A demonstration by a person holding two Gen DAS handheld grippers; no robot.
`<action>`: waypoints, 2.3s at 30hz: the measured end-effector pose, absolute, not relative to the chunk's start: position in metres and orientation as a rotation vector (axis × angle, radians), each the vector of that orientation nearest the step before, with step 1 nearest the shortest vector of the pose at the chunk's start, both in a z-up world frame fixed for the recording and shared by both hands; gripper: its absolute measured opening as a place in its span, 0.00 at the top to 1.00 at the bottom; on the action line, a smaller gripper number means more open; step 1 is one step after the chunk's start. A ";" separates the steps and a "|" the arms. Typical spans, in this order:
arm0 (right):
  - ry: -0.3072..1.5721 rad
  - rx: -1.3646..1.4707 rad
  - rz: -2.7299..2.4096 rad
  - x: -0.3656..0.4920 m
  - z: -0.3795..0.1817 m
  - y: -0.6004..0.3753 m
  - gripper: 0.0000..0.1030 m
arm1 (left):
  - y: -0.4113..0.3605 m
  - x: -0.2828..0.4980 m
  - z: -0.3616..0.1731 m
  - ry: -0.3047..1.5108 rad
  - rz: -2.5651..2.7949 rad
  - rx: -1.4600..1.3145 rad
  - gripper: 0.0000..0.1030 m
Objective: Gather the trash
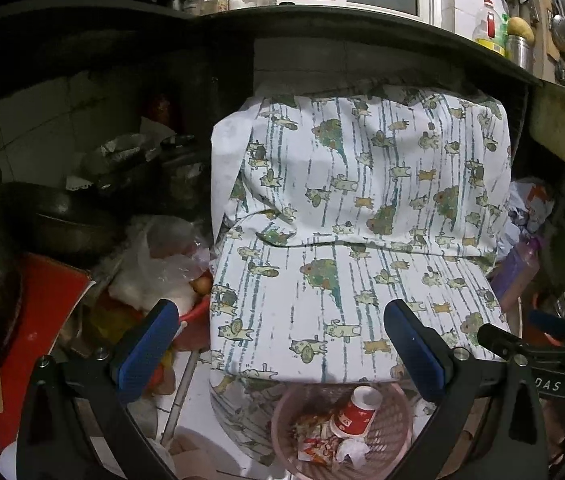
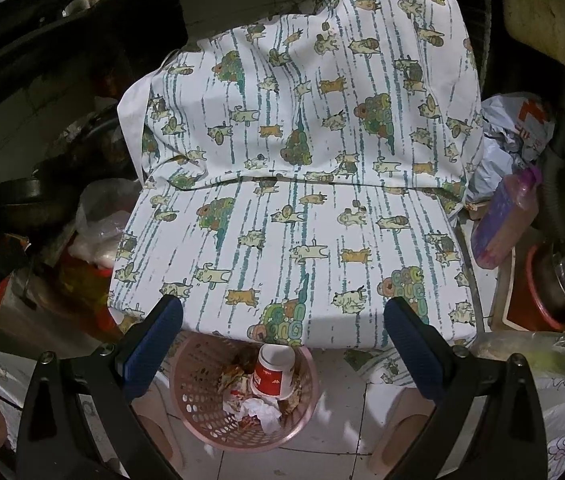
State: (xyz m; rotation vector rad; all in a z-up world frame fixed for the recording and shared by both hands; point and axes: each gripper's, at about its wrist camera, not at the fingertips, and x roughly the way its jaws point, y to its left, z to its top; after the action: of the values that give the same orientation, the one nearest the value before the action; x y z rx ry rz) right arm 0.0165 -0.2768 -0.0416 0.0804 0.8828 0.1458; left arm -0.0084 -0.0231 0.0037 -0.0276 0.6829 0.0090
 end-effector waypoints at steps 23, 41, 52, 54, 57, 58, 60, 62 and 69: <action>0.879 0.064 0.137 0.013 -0.042 -0.278 0.03 | -0.011 -0.007 0.000 0.694 0.030 -0.026 0.00; 0.881 0.051 0.138 0.014 -0.043 -0.276 0.03 | -0.012 -0.014 0.009 0.671 0.016 -0.040 0.00; 0.883 0.053 0.142 0.015 -0.043 -0.274 0.03 | -0.013 -0.013 0.010 0.663 0.030 -0.021 0.00; 0.885 0.054 0.143 0.015 -0.043 -0.274 0.03 | -0.013 -0.013 0.010 0.665 0.027 -0.024 0.00; 0.885 0.052 0.143 0.015 -0.043 -0.274 0.03 | -0.012 -0.013 0.010 0.670 0.017 -0.040 0.00; 0.885 0.051 0.143 0.015 -0.043 -0.275 0.03 | -0.012 -0.012 0.010 0.673 0.013 -0.046 0.00; 0.885 0.051 0.143 0.015 -0.043 -0.275 0.03 | -0.011 -0.012 0.009 0.675 0.016 -0.054 0.00; 0.886 0.051 0.144 0.015 -0.043 -0.275 0.03 | -0.010 -0.011 0.009 0.676 0.018 -0.055 0.00; 0.883 0.057 0.149 0.014 -0.043 -0.276 0.03 | -0.011 -0.008 0.006 0.685 0.011 -0.052 0.00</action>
State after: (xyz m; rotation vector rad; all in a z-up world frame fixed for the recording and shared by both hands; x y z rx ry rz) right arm 0.0137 -0.2761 -0.0430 0.0573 0.8834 0.1489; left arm -0.0076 -0.0107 0.0058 -0.0523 0.6854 0.0107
